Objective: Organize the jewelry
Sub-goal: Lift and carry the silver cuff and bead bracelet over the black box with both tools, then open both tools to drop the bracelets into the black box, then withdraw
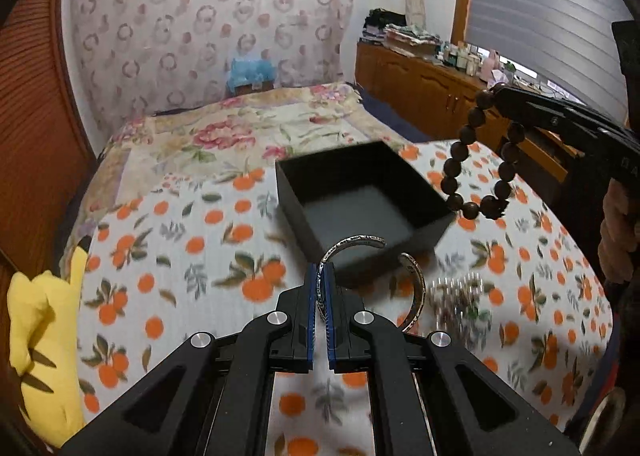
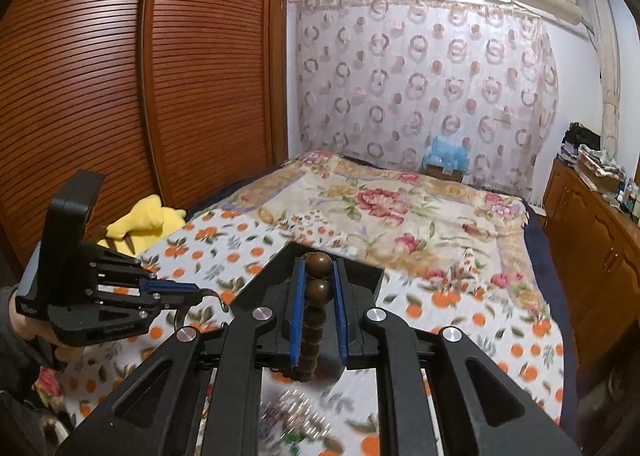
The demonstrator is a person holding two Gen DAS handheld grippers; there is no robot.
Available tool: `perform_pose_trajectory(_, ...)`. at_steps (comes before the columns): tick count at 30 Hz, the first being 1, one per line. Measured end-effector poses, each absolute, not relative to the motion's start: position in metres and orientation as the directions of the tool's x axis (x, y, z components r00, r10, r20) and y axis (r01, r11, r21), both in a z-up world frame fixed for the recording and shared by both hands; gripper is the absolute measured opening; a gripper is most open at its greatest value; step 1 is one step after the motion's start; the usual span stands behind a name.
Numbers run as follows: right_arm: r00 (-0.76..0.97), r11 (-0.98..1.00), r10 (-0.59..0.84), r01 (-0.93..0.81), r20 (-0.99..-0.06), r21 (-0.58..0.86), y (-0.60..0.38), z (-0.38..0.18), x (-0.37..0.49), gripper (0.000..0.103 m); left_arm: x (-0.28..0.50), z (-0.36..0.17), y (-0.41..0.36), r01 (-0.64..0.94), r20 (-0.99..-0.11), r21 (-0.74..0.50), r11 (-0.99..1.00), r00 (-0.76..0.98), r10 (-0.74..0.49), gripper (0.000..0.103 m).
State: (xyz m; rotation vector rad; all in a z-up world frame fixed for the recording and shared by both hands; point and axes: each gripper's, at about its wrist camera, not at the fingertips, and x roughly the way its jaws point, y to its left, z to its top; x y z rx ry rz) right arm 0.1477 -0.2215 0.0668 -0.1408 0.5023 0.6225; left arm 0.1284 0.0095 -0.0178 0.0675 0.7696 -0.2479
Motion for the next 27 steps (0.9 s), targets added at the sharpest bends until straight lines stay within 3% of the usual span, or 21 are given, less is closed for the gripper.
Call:
perform_pose_trajectory(14, 0.604, 0.788, 0.561, -0.598, -0.565, 0.143, -0.220, 0.017, 0.202, 0.016, 0.201, -0.022, -0.010, 0.231, -0.713, -0.026, 0.973, 0.678, -0.180, 0.003)
perform_pose_trajectory(16, 0.607, 0.793, 0.557, -0.591, -0.567, 0.146, -0.223, 0.014, 0.203, 0.024, 0.207, -0.024, -0.015, 0.237, -0.716, -0.025, 0.971, 0.674, -0.183, 0.003)
perform_pose_trajectory(27, 0.626, 0.814, 0.523, -0.568, -0.579, 0.121, -0.239, 0.005, 0.173, 0.025, 0.214, -0.027, -0.034, 0.242, -0.719, 0.000, 0.970, 0.674, -0.168, 0.006)
